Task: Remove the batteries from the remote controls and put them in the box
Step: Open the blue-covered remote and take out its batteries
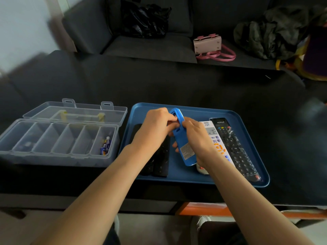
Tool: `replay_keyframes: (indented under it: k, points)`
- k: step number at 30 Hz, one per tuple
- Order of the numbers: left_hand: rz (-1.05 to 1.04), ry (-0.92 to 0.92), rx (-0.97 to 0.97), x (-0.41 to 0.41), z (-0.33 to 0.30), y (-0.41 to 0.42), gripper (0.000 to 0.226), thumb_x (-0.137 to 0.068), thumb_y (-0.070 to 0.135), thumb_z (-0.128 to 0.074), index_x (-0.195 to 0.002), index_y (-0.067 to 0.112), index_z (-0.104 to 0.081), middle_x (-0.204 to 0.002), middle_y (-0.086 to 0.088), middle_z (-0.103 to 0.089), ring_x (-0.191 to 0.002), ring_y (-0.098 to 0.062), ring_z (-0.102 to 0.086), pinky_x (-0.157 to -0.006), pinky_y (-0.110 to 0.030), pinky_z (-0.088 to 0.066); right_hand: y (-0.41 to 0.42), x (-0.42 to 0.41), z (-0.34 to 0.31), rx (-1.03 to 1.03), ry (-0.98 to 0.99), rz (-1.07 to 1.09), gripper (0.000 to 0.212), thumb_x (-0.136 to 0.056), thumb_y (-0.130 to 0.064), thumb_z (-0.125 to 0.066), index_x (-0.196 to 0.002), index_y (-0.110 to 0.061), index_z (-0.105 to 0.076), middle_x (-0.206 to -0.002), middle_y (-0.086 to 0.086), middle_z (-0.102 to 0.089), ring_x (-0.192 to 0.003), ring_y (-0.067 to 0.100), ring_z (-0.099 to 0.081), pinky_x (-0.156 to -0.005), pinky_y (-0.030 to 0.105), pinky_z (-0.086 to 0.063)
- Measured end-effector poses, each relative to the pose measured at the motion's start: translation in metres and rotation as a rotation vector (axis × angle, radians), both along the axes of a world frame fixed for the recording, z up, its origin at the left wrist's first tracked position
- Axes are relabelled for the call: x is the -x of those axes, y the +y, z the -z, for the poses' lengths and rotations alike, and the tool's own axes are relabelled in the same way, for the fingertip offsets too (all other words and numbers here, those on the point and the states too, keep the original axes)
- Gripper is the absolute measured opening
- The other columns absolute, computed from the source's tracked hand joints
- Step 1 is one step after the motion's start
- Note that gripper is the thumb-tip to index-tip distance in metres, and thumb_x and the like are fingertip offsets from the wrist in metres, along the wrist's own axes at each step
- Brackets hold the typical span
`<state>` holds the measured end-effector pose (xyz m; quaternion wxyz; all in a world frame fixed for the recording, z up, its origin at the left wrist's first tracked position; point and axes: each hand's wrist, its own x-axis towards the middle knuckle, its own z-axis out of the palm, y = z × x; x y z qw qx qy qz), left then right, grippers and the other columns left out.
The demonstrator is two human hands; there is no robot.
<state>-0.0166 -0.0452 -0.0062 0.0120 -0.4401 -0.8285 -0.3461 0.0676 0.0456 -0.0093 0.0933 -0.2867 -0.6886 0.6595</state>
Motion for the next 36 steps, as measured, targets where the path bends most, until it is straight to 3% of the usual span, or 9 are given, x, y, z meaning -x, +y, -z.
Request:
replay_keyframes:
  k: [6, 10, 18, 23, 27, 36]
  points:
    - [-0.019, -0.017, 0.053, 0.000, 0.000, 0.001, 0.019, -0.088, 0.016, -0.060, -0.096, 0.003, -0.073, -0.092, -0.016, -0.061, -0.081, -0.022, -0.055, -0.071, -0.027, -0.038, -0.004, -0.001, -0.001, 0.007, -0.016, -0.011, 0.028, -0.100, -0.017, -0.029, -0.089, -0.018, -0.054, -0.080, 0.011, -0.062, -0.053, 0.020, -0.057, -0.049, 0.030, -0.049]
    - [-0.002, 0.018, 0.081, 0.000, -0.003, 0.001, 0.022, -0.090, 0.017, -0.057, -0.101, 0.005, -0.071, -0.093, -0.014, -0.059, -0.084, -0.022, -0.054, -0.070, -0.023, -0.035, -0.004, 0.001, -0.003, 0.004, 0.005, 0.011, 0.027, -0.101, -0.016, -0.029, -0.091, -0.017, -0.054, -0.076, 0.009, -0.061, -0.051, 0.020, -0.056, -0.047, 0.028, -0.049]
    - [-0.053, 0.181, 0.044, -0.014, 0.008, 0.002, 0.017, -0.092, 0.010, -0.053, -0.086, 0.002, -0.066, -0.082, -0.004, -0.047, -0.071, -0.016, -0.050, -0.059, -0.027, -0.037, -0.004, 0.004, -0.003, -0.023, -0.006, 0.042, 0.028, -0.100, -0.015, -0.029, -0.081, -0.014, -0.049, -0.070, 0.010, -0.056, -0.051, 0.021, -0.056, -0.046, 0.027, -0.049]
    - [-0.033, 0.236, 0.014, -0.019, 0.009, 0.001, 0.006, -0.078, 0.001, -0.068, -0.082, 0.003, -0.065, -0.081, 0.002, -0.041, -0.065, -0.010, -0.044, -0.057, -0.022, -0.033, -0.001, 0.006, -0.003, 0.034, 0.012, 0.062, 0.025, -0.101, -0.015, -0.030, -0.086, -0.011, -0.050, -0.072, 0.012, -0.056, -0.048, 0.020, -0.056, -0.044, 0.028, -0.048]
    - [-0.053, 0.234, -0.029, -0.021, 0.010, 0.001, 0.015, -0.069, -0.005, -0.074, -0.075, 0.002, -0.063, -0.077, -0.005, -0.051, -0.058, -0.010, -0.044, -0.051, -0.019, -0.032, 0.000, 0.008, -0.004, 0.075, 0.032, 0.087, 0.023, -0.101, -0.015, -0.032, -0.092, -0.009, -0.052, -0.067, 0.014, -0.055, -0.044, 0.018, -0.054, -0.042, 0.025, -0.046]
    - [-0.025, 0.246, -0.029, -0.021, 0.010, 0.000, 0.008, -0.075, -0.003, -0.069, -0.079, 0.001, -0.063, -0.081, -0.010, -0.054, -0.061, -0.018, -0.056, -0.054, -0.020, -0.035, 0.000, 0.008, -0.007, 0.102, 0.031, 0.090, 0.024, -0.102, -0.018, -0.032, -0.097, -0.006, -0.052, -0.066, 0.013, -0.055, -0.045, 0.019, -0.053, -0.041, 0.025, -0.045]
